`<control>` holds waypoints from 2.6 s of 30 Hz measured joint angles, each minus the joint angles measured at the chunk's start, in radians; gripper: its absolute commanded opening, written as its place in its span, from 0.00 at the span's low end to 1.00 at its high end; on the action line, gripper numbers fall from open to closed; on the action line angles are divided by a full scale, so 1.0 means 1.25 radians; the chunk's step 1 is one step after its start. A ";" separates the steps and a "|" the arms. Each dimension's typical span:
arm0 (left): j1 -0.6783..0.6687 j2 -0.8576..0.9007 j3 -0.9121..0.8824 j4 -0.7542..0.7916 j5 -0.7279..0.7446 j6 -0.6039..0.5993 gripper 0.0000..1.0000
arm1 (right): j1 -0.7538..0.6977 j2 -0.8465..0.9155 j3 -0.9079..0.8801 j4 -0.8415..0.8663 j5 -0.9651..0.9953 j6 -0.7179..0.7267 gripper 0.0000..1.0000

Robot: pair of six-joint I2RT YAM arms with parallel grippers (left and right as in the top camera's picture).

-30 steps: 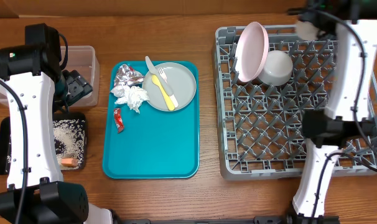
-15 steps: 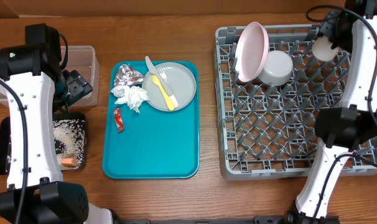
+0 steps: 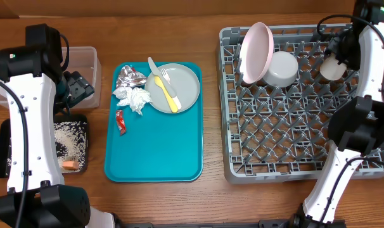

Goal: Sort waste into correct bins and load items into the dishwasher rack
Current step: 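Carry the cup to the rack and set it upside down, then move the left gripper to the white tissue on the teal tray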

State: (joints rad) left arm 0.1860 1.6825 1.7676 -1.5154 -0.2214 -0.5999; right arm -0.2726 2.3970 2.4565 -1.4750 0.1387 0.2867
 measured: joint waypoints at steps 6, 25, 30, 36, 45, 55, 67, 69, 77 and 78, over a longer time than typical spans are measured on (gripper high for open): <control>0.000 0.000 0.000 0.000 0.000 0.000 1.00 | 0.000 0.000 -0.001 -0.003 0.000 0.000 0.69; 0.000 0.000 0.000 0.000 0.000 0.000 1.00 | 0.000 -0.025 0.197 -0.174 -0.131 0.000 1.00; 0.000 0.000 0.000 0.000 0.000 0.000 1.00 | 0.025 -0.127 0.222 -0.176 -0.271 -0.018 1.00; 0.000 0.000 0.000 0.000 0.000 0.000 1.00 | 0.160 -0.203 0.232 -0.176 -0.318 -0.052 1.00; 0.000 0.000 0.000 0.000 0.000 0.000 1.00 | 0.368 -0.208 0.232 -0.151 -0.337 -0.073 1.00; 0.000 0.000 0.000 0.000 0.000 0.000 1.00 | 0.494 -0.195 0.232 -0.074 -0.249 -0.080 1.00; 0.000 0.000 0.000 0.098 -0.003 0.000 1.00 | 0.432 -0.195 0.232 -0.050 -0.011 -0.081 1.00; 0.000 0.000 0.000 0.100 -0.003 0.000 1.00 | 0.431 -0.195 0.232 -0.050 -0.002 -0.081 1.00; 0.000 0.000 0.000 0.099 0.177 0.000 1.00 | 0.433 -0.195 0.232 -0.050 0.001 -0.081 1.00; 0.000 0.000 0.000 0.099 0.201 0.000 1.00 | 0.433 -0.195 0.232 -0.050 0.001 -0.082 1.00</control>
State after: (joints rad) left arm 0.1860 1.6825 1.7676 -1.3922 0.0303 -0.5999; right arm 0.2691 2.1536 2.7468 -1.5372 0.1402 0.1844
